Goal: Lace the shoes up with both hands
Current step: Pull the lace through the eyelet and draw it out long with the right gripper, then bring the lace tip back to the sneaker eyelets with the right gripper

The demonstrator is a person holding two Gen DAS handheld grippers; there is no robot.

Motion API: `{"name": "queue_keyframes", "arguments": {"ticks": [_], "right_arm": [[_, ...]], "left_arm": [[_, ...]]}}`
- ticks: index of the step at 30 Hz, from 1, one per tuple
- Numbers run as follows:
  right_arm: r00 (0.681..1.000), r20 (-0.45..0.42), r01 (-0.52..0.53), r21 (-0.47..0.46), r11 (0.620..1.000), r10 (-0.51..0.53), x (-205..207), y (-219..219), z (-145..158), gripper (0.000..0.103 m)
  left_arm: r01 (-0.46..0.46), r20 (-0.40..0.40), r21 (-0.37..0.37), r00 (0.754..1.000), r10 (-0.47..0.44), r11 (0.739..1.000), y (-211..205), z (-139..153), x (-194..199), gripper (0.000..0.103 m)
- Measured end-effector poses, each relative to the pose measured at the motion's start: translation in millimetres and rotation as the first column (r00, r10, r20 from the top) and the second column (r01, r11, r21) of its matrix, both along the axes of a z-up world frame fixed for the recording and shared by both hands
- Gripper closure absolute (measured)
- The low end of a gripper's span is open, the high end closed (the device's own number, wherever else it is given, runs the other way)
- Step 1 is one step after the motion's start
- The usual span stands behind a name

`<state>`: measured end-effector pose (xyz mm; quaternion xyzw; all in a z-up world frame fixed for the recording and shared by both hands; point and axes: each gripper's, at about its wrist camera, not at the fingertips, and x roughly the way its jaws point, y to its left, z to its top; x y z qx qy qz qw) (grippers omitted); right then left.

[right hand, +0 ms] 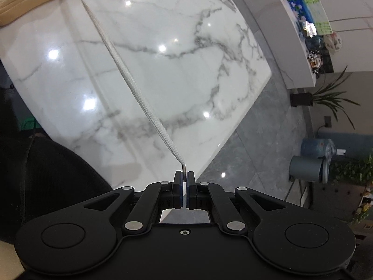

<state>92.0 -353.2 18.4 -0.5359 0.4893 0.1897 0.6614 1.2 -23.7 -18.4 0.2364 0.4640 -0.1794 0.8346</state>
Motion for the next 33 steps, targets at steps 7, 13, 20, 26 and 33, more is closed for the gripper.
{"name": "queue_keyframes", "arguments": {"ticks": [7,13,20,26,33], "right_arm": [[0.999,0.003,-0.045,0.11,0.993,0.045,-2,27,18,0.103],[0.99,-0.002,-0.137,0.206,0.969,0.14,-11,66,31,0.103],[0.974,0.002,-0.219,0.295,0.93,0.228,-19,103,36,0.103],[0.956,0.01,-0.277,0.367,0.888,0.294,-23,137,35,0.103],[0.923,0.009,-0.352,0.424,0.834,0.384,-24,181,24,0.103]], "left_arm": [[-0.017,0.017,-0.024,1.0,0.017,1.0,-1,6,-2,0.087],[-0.052,0.025,-0.075,0.998,0.054,0.996,2,11,0,0.086],[-0.058,0.029,-0.069,0.998,0.06,0.996,1,12,3,0.078],[-0.057,0.023,-0.081,0.998,0.059,0.995,1,14,4,0.078],[-0.06,0.008,-0.079,0.998,0.061,0.995,2,15,5,0.078]]}}
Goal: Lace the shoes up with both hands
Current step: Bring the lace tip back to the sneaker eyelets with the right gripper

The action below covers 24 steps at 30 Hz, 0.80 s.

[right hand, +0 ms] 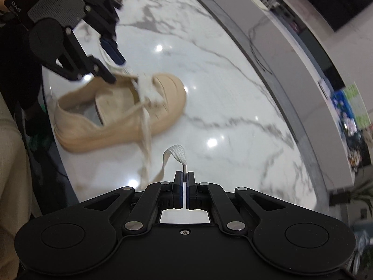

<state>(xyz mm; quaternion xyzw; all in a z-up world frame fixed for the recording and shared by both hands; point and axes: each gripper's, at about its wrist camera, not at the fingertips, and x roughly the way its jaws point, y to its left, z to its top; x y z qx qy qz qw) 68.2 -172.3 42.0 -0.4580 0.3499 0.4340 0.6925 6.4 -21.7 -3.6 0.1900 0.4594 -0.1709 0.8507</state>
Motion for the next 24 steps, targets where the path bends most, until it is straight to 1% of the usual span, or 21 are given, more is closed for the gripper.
{"name": "queue_keyframes", "arguments": {"ticks": [4,7,12,16,20,24], "right_arm": [[0.999,0.017,-0.049,-0.015,0.999,0.049,2,20,-12,0.103],[0.997,-0.002,-0.083,-0.013,0.996,0.083,2,33,-19,0.103],[0.99,0.006,-0.143,-0.007,0.99,0.143,1,57,-28,0.103],[0.982,-0.006,-0.19,0.006,0.982,0.19,-2,77,-35,0.103],[0.981,-0.017,-0.191,0.029,0.981,0.192,-2,85,-38,0.102],[0.989,-0.015,-0.146,0.079,0.986,0.148,0,85,-38,0.102]], "left_arm": [[0.002,-0.007,-0.003,1.0,-0.002,1.0,1,-1,0,0.078],[0.001,-0.015,-0.006,1.0,-0.001,1.0,2,-4,0,0.078],[-0.006,-0.021,-0.022,1.0,0.005,1.0,4,-5,1,0.078],[-0.008,-0.02,-0.028,1.0,0.007,1.0,7,-5,0,0.077],[-0.015,-0.019,-0.038,1.0,0.014,0.999,11,-5,0,0.076],[-0.015,-0.019,-0.044,1.0,0.014,0.999,12,-5,0,0.075]]}}
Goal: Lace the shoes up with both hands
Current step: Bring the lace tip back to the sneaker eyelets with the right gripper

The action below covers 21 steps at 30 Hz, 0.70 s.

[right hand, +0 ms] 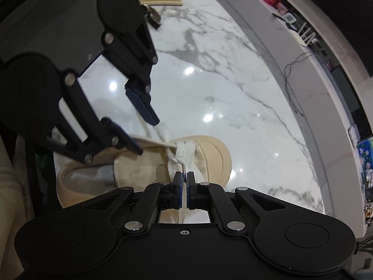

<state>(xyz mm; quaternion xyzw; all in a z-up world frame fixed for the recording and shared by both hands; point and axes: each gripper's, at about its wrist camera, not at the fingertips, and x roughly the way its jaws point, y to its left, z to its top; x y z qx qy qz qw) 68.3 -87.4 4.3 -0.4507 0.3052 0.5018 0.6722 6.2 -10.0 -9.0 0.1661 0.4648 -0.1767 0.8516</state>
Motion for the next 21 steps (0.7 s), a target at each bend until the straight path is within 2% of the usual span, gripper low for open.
{"name": "queue_keyframes", "arguments": {"ticks": [5,8,9,11,15,18,21], "right_arm": [[0.997,-0.024,0.07,0.074,0.995,-0.068,-1,-6,-1,0.101],[0.989,-0.051,0.145,0.156,0.977,-0.139,-1,-14,0,0.083],[0.984,-0.065,0.176,0.18,0.968,-0.166,-1,-17,1,0.079],[0.977,-0.074,0.21,0.212,0.954,-0.198,-1,-23,2,0.079],[0.974,-0.039,0.225,0.274,0.935,-0.223,-5,-33,4,0.065],[0.968,0.001,0.24,0.3,0.923,-0.252,-8,-38,4,0.065],[0.946,-0.014,0.31,0.326,0.893,-0.323,-5,-44,5,0.062]], "left_arm": [[0.001,-0.002,0.006,1.0,-0.001,1.0,0,-1,-1,0.073],[0.002,-0.003,0.013,1.0,-0.002,1.0,-1,-1,-1,0.072],[0.002,-0.003,0.014,1.0,-0.002,1.0,-2,-1,-1,0.071],[0.002,-0.003,0.018,1.0,-0.002,1.0,-2,-1,0,0.07],[-0.006,-0.004,0.027,1.0,0.006,1.0,-3,-2,1,0.066],[-0.007,-0.004,0.027,1.0,0.007,1.0,-3,-1,1,0.066],[-0.007,-0.005,0.024,1.0,0.007,1.0,-2,-1,2,0.066]]}}
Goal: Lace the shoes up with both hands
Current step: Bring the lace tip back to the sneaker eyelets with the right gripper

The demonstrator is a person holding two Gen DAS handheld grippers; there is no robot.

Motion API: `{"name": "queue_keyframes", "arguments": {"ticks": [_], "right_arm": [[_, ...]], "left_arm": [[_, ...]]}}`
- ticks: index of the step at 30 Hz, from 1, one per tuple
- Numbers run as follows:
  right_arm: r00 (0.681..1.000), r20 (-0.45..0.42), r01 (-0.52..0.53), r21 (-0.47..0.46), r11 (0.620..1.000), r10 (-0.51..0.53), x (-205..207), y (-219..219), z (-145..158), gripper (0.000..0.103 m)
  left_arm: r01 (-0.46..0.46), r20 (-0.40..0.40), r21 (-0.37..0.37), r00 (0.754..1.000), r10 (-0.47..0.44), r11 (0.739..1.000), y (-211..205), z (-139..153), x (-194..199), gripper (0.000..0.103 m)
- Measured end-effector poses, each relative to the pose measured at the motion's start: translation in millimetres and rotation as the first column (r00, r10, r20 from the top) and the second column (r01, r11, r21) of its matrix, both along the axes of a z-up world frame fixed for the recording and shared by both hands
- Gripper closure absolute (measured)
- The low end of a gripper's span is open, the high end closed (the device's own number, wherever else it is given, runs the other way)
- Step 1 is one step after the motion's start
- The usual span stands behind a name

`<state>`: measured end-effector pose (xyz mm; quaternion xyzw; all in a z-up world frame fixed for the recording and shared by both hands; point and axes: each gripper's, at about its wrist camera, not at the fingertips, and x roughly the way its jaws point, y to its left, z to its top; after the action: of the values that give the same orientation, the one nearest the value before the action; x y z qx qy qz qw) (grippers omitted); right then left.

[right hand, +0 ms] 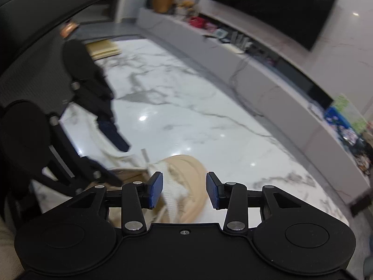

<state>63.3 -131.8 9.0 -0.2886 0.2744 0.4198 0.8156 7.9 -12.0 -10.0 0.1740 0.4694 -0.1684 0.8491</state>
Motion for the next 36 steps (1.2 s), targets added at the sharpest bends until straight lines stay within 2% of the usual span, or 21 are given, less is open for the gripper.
{"name": "queue_keyframes", "arguments": {"ticks": [2,4,8,17,21,30,33,34,36], "right_arm": [[0.998,-0.043,0.042,0.027,0.999,-0.041,4,-4,1,0.059],[0.998,-0.024,0.063,0.038,0.997,-0.062,3,-6,4,0.056],[0.996,0.005,0.088,0.032,0.996,-0.088,1,-7,4,0.056],[0.996,-0.036,0.079,0.026,0.997,-0.078,4,-5,-3,0.055],[0.992,-0.096,0.081,0.03,0.996,-0.078,10,-8,-5,0.055],[0.996,-0.087,0.0,-0.009,1.0,-0.001,-1,-8,-7,0.055],[0.994,-0.103,-0.02,0.009,1.0,0.021,0,-11,-6,0.06],[0.994,-0.107,-0.029,0.014,0.999,0.03,0,-12,-5,0.066],[0.993,-0.108,-0.044,0.011,0.999,0.045,-1,-12,-5,0.073]], "left_arm": [[-0.001,-0.001,-0.006,1.0,0.001,1.0,1,0,0,0.066],[-0.002,-0.001,-0.011,1.0,0.002,1.0,2,0,0,0.066],[0.005,0.007,-0.008,1.0,-0.004,1.0,1,0,-1,0.066],[0.001,0.004,0.002,1.0,-0.001,1.0,0,-1,-1,0.063],[0.0,0.001,0.0,1.0,0.0,1.0,-1,-1,0,0.063],[0.017,0.027,-0.03,1.0,-0.016,0.999,1,5,-4,0.064],[0.032,0.033,-0.031,0.999,-0.031,0.999,-1,7,-6,0.064],[0.032,0.034,-0.03,0.999,-0.031,0.999,-2,7,-6,0.064],[0.028,0.039,-0.03,0.999,-0.026,0.999,-3,8,-6,0.064]]}}
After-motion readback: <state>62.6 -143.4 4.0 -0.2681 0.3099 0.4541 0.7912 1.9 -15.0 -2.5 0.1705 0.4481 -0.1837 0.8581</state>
